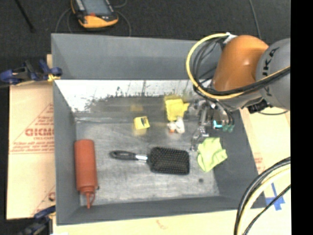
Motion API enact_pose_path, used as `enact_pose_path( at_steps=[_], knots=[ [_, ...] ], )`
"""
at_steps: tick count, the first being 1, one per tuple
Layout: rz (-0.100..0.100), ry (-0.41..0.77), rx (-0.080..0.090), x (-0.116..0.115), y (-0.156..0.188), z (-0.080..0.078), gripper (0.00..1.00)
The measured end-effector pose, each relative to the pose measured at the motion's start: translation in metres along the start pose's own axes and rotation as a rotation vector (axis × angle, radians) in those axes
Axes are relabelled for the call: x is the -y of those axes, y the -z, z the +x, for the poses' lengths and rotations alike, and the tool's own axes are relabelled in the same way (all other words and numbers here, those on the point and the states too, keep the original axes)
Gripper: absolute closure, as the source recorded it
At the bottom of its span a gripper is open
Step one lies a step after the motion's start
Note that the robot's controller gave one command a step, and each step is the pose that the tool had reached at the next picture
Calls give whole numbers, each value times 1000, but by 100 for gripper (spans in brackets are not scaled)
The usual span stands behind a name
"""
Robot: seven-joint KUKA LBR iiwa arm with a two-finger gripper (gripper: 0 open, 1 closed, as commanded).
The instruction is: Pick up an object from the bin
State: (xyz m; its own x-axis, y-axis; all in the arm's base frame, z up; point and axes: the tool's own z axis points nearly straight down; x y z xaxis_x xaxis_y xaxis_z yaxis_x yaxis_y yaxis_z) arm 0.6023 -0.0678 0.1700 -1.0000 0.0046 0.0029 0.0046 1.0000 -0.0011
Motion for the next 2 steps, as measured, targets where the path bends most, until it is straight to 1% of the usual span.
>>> enact_pose_path(
  at_steps=[1,2],
  knots=[
    [1,1,7,0,4,-2,0],
    [18,268,55,-86,-83,62,100]
  ],
)
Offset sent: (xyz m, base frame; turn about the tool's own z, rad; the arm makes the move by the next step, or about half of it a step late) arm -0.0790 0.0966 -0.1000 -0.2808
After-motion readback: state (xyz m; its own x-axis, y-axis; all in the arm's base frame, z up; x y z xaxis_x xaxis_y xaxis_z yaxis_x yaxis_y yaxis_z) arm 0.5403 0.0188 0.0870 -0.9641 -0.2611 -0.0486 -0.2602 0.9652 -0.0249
